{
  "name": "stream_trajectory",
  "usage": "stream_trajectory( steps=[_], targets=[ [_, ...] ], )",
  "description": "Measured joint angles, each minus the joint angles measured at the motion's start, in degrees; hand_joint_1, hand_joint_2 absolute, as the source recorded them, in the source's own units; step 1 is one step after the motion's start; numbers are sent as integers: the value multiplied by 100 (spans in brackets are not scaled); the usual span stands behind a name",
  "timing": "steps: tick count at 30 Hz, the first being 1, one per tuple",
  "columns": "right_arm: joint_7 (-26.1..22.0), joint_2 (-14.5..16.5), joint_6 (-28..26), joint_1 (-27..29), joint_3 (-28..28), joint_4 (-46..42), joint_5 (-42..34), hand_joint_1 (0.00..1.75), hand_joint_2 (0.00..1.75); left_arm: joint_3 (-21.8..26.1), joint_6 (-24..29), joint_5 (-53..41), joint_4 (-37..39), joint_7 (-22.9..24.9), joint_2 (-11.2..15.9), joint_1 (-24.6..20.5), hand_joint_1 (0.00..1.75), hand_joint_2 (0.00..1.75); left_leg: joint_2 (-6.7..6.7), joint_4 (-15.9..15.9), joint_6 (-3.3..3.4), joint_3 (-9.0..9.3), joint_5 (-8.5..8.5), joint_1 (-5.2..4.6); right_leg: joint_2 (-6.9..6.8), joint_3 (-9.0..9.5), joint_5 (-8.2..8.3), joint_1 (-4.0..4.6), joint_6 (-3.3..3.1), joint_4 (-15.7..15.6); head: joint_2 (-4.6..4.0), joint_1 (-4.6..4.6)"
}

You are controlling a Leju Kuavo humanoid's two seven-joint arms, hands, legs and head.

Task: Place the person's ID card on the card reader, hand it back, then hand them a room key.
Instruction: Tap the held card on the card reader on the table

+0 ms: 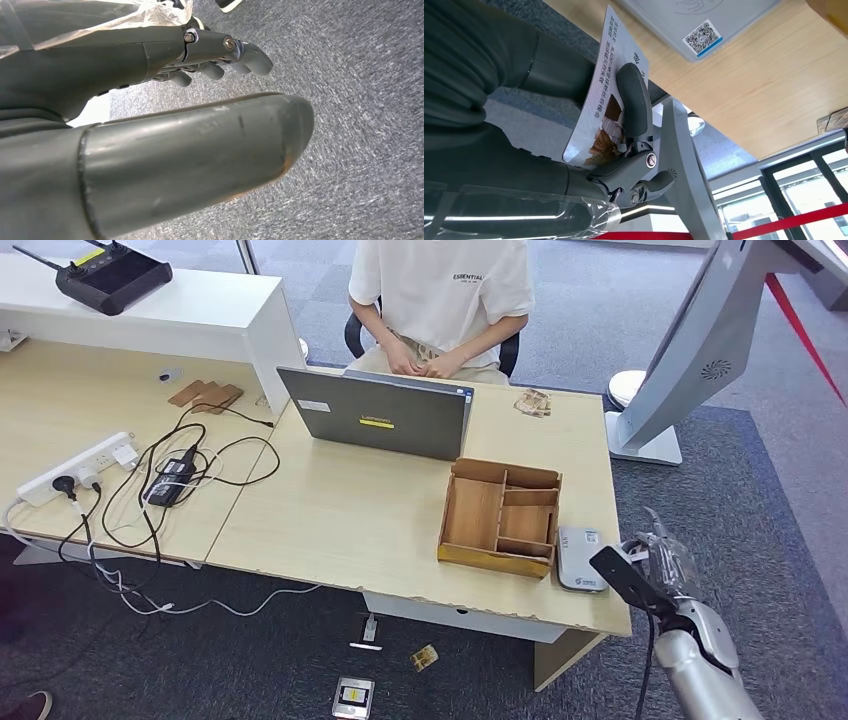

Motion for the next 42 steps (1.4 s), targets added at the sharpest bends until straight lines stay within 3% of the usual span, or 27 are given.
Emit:
stream_trajectory(
  steps=[27, 42],
  targets=[
    [62, 62, 402, 248, 60, -498, 4, 175, 175, 0, -25, -153, 0, -72, 0, -43, 0, 0, 0, 0, 0, 0, 0, 0, 0, 0, 0, 0, 0, 0, 0, -1],
    [235, -13, 647, 203, 91, -247, 136, 175, 175, 0, -25, -141, 0, -39, 0, -38, 0, 0, 1, 0, 0, 7, 0, 0, 0, 6, 0, 0, 0, -2, 0, 0]
  ],
)
